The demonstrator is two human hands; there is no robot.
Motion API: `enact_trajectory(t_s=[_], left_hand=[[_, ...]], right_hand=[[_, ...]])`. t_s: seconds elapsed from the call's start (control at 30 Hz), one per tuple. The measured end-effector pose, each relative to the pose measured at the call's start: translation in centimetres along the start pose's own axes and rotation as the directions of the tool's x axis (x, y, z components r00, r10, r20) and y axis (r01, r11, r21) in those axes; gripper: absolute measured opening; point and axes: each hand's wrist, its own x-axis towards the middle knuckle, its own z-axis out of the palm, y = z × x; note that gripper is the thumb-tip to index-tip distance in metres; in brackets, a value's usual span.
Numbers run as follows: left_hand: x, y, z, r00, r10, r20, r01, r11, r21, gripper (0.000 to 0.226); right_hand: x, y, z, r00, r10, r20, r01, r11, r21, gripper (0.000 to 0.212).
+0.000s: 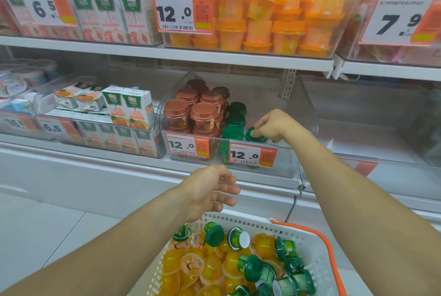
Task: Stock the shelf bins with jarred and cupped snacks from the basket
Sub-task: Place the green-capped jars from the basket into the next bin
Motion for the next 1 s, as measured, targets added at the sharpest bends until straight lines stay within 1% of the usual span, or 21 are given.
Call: enact_trajectory(t_s=[0.07, 0.13, 0.23, 0.3, 0.33, 0.37, 0.4, 0.43, 0.47, 0.5, 0.53, 0.57, 0.6, 0.67, 0.7, 0.77, 0.8, 0.87, 0.9, 0.93, 1.0], left_hand=[[0.2, -0.2, -0.3, 1.0, -0.008, -0.007, 0.008, 1.0, 0.022, 0.02], [0.5, -0.5, -0.8, 1.0, -0.022, -0.019, 0.023, 0.998, 0.057, 0.021], [1.0, -1.1, -1.8, 0.999, -0.017, -0.047, 0.023, 0.991, 0.133, 0.021], [1.7, -1.7, -2.5, 0.994, 0.029, -0.104, 0.001, 0.96, 0.279, 0.02], [2.3, -2.4, -3.0, 0.989, 0.054, -0.136, 0.002, 0.924, 0.383, 0.02], [2.9, -3.2, -3.4, 0.985, 0.069, -0.157, 0.017, 0.872, 0.489, 0.021], [3.6, -4.1, -3.7, 0.983, 0.068, -0.168, 0.043, 0.813, 0.58, 0.022], [4.4, -5.1, -4.1, 0.983, 0.059, -0.175, 0.072, 0.749, 0.659, 0.022], [5.3, -6.1, -4.4, 0.981, 0.055, -0.187, 0.102, 0.672, 0.734, 0.021], [6.0, -7.1, -4.8, 0.975, 0.072, -0.208, 0.126, 0.594, 0.795, 0.019], [6.8, -8.0, -5.2, 0.965, 0.103, -0.24, 0.149, 0.537, 0.83, 0.018], [7.9, -9.0, -5.7, 0.949, 0.138, -0.285, 0.176, 0.518, 0.837, 0.02], [8.7, -10.0, -6.1, 0.926, 0.159, -0.341, 0.207, 0.544, 0.813, 0.024], [10.8, -12.6, -7.0, 0.875, 0.161, -0.457, 0.267, 0.628, 0.731, 0.036], [11.7, -14.0, -7.2, 0.856, 0.154, -0.493, 0.281, 0.662, 0.695, 0.047], [13.7, -16.8, -7.5, 0.84, 0.127, -0.527, 0.307, 0.689, 0.656, 0.072], [14.4, -17.9, -7.5, 0.832, 0.117, -0.543, 0.323, 0.693, 0.645, 0.079], [15.8, -19.6, -7.8, 0.803, 0.109, -0.586, 0.354, 0.703, 0.616, 0.082], [16.2, -20.1, -8.0, 0.791, 0.11, -0.602, 0.353, 0.721, 0.596, 0.081], [16.3, -20.4, -8.1, 0.781, 0.116, -0.613, 0.343, 0.741, 0.577, 0.077], [15.9, -20.5, -8.2, 0.779, 0.153, -0.608, 0.305, 0.754, 0.582, 0.059]], right_hand=[[-0.3, -0.1, -0.2, 1.0, -0.014, 0.01, 0.015, 1.0, -0.02, 0.036], [-0.8, -0.4, -0.5, 0.998, -0.052, -0.041, 0.051, 0.998, -0.037, 0.036], [-2.5, -1.7, -1.3, 0.967, -0.211, -0.144, 0.203, 0.977, -0.068, 0.016], [-4.6, -2.8, -1.9, 0.942, -0.32, -0.102, 0.316, 0.947, -0.052, 0.012], [-6.0, -3.3, -2.0, 0.93, -0.365, -0.028, 0.364, 0.931, -0.039, 0.014], [-7.2, -3.8, -1.8, 0.914, -0.396, 0.088, 0.399, 0.917, -0.023, 0.014], [-8.4, -4.1, -1.2, 0.887, -0.396, 0.239, 0.41, 0.912, -0.01, 0.015], [-9.2, -4.1, -0.1, 0.842, -0.36, 0.401, 0.399, 0.917, -0.015, 0.015], [-9.6, -3.8, 1.4, 0.787, -0.292, 0.543, 0.373, 0.927, -0.042, 0.017], [-9.7, -3.1, 3.2, 0.733, -0.212, 0.647, 0.352, 0.931, -0.094, 0.019], [-9.5, -2.0, 5.3, 0.691, -0.127, 0.711, 0.341, 0.925, -0.166, 0.021], [-9.2, -0.8, 7.5, 0.668, -0.047, 0.743, 0.338, 0.908, -0.247, 0.023], [-9.0, 0.5, 9.5, 0.659, 0.022, 0.752, 0.345, 0.879, -0.328, 0.027], [-8.6, 3.2, 12.7, 0.666, 0.1, 0.739, 0.378, 0.809, -0.45, 0.034], [-8.3, 4.5, 14.0, 0.689, 0.099, 0.718, 0.38, 0.794, -0.474, 0.037], [-7.6, 6.9, 16.1, 0.764, 0.06, 0.643, 0.338, 0.811, -0.477, 0.045], [-7.2, 7.9, 17.1, 0.802, 0.045, 0.596, 0.304, 0.827, -0.473, 0.047], [-6.5, 9.1, 18.6, 0.861, 0.05, 0.506, 0.209, 0.872, -0.442, 0.045], [-6.2, 9.4, 19.3, 0.876, 0.062, 0.478, 0.166, 0.892, -0.42, 0.045], [-5.9, 9.6, 20.0, 0.882, 0.074, 0.465, 0.141, 0.901, -0.409, 0.047], [-5.1, 9.9, 21.2, 0.886, 0.078, 0.456, 0.135, 0.899, -0.417, 0.053]])
